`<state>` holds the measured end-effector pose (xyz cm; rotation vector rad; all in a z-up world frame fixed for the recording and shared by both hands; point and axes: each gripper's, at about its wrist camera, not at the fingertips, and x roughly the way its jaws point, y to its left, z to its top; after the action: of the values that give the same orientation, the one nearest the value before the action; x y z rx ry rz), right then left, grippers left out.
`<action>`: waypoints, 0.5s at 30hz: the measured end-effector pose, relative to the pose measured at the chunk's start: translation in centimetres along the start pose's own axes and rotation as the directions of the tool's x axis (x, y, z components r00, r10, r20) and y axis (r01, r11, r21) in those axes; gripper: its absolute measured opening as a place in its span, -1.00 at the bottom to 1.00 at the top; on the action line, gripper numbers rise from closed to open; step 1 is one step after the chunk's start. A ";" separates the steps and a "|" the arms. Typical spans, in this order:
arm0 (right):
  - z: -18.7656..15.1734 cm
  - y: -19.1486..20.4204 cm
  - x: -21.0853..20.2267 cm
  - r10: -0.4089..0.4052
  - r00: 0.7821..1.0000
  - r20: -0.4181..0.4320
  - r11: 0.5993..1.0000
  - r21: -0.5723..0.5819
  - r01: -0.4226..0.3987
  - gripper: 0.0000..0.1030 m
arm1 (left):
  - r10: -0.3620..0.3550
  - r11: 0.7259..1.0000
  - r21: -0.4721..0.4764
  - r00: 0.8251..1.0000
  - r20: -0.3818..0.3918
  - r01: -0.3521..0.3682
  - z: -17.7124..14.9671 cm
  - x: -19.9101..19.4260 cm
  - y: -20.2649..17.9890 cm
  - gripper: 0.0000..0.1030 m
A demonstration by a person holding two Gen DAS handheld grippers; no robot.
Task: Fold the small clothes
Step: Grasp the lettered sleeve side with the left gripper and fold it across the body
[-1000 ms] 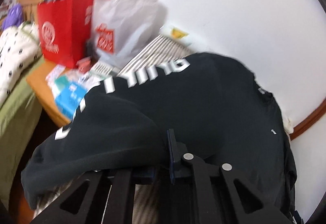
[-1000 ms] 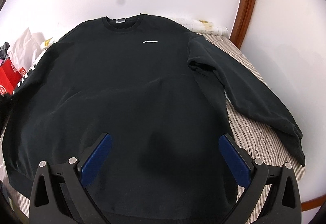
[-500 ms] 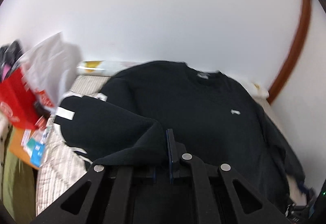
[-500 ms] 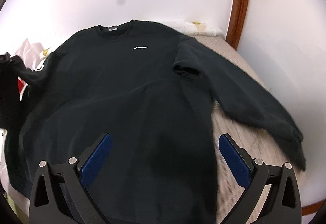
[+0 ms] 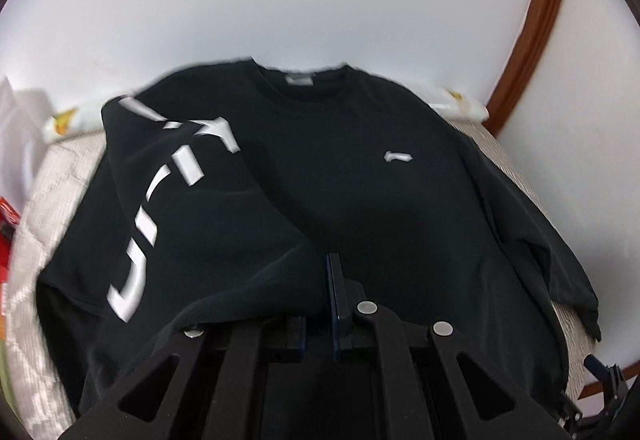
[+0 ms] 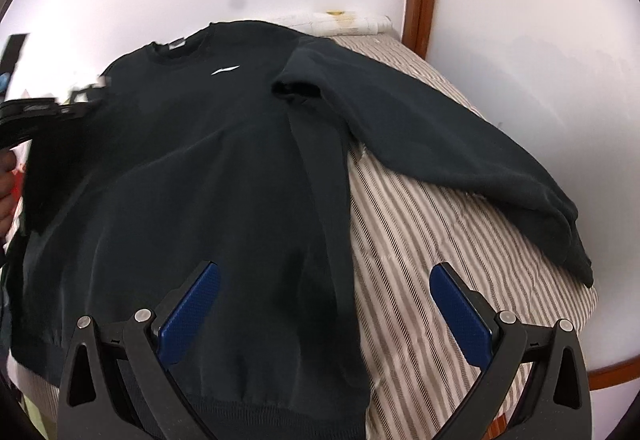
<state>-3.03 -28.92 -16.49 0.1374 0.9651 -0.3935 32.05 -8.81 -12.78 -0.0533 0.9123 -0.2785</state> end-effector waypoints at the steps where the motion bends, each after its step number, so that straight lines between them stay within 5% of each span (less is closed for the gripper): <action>1: -0.1 0.2 -0.2 -0.001 1.000 0.004 1.000 -0.006 0.001 0.99 | -0.008 1.000 0.003 1.000 -0.011 0.008 -0.2 0.2 -0.1 -0.84; 8: 1.2 3.7 -1.0 0.081 0.996 0.043 0.995 -0.064 -0.078 0.99 | -0.045 0.998 0.052 0.999 -0.028 0.046 -2.6 -1.9 0.2 -0.52; 11: 2.2 6.2 -1.5 0.133 0.989 0.062 0.987 -0.098 -0.127 0.92 | -0.044 0.999 0.033 0.999 0.020 0.043 -3.7 -4.9 2.6 0.17; 12: 2.8 7.7 -1.7 0.154 0.986 0.067 0.982 -0.120 -0.145 0.84 | -0.028 1.000 0.012 0.998 0.054 0.027 -4.4 -6.2 3.9 0.57; 15: 4.1 12.1 -2.0 0.214 0.974 0.077 0.963 -0.186 -0.197 0.61 | 0.068 0.998 -0.024 0.992 0.110 -0.065 -6.0 -9.0 8.0 0.62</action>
<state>3.77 -18.37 -13.22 0.0553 0.8767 -0.1205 23.86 1.68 -10.79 -0.0560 0.8055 -0.2025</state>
